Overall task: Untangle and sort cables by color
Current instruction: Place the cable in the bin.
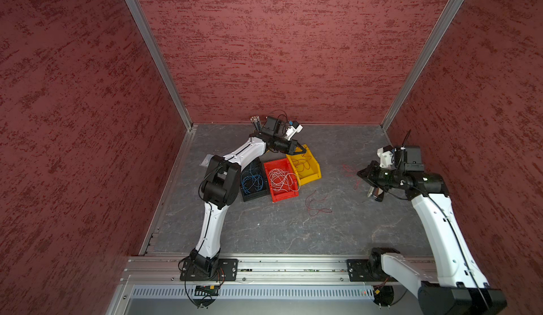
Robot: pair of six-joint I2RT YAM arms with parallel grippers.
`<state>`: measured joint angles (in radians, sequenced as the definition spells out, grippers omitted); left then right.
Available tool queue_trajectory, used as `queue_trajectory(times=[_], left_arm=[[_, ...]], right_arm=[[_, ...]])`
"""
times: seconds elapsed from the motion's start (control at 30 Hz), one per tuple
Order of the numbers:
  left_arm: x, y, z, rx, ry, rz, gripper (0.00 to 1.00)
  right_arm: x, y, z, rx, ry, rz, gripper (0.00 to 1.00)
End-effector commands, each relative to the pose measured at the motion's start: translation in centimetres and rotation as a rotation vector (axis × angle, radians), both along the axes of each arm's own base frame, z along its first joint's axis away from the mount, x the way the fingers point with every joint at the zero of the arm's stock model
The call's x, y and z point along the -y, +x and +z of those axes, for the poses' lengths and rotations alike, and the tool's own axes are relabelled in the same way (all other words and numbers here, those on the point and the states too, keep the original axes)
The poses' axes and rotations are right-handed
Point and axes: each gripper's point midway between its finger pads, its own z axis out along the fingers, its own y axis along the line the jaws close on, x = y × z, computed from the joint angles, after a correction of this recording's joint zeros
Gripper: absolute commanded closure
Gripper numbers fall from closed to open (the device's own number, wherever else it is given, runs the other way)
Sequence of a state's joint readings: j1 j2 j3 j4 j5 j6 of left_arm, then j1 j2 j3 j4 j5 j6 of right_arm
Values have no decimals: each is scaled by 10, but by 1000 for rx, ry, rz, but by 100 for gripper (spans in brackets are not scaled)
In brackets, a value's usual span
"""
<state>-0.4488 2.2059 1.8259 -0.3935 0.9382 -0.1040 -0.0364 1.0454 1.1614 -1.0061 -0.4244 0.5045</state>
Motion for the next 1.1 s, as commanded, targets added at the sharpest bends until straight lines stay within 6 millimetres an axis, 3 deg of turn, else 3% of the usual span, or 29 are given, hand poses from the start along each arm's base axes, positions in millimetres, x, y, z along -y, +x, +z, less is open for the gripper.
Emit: queue_trajectory(times=[0.0, 0.2, 0.37, 0.6, 0.67, 0.7, 0.73, 0.93, 1.07], left_arm=[[2, 11, 5, 18, -24, 11, 87], [2, 11, 4, 17, -25, 15, 72], [5, 12, 16, 41, -52, 11, 64], [6, 10, 16, 34, -50, 13, 54], [5, 11, 16, 26, -46, 21, 43], [5, 11, 15, 23, -44, 25, 31], [5, 12, 16, 24, -42, 31, 1], [-8, 19, 7, -29, 99, 123, 0], [-12, 9, -5, -74, 212, 101, 0]], right_arm=[[-1, 3, -4, 8, 6, 13, 100], [-3, 1, 1, 17, 20, 14, 100], [-4, -2, 4, 20, 25, 16, 100], [-7, -3, 13, 41, 40, 21, 100], [-7, -4, 17, 45, 41, 23, 100], [-7, -4, 18, 48, 40, 23, 100], [-7, -4, 20, 50, 39, 23, 100], [-7, -3, 24, 61, 46, 20, 100], [-9, 0, 24, 65, 61, 21, 100]])
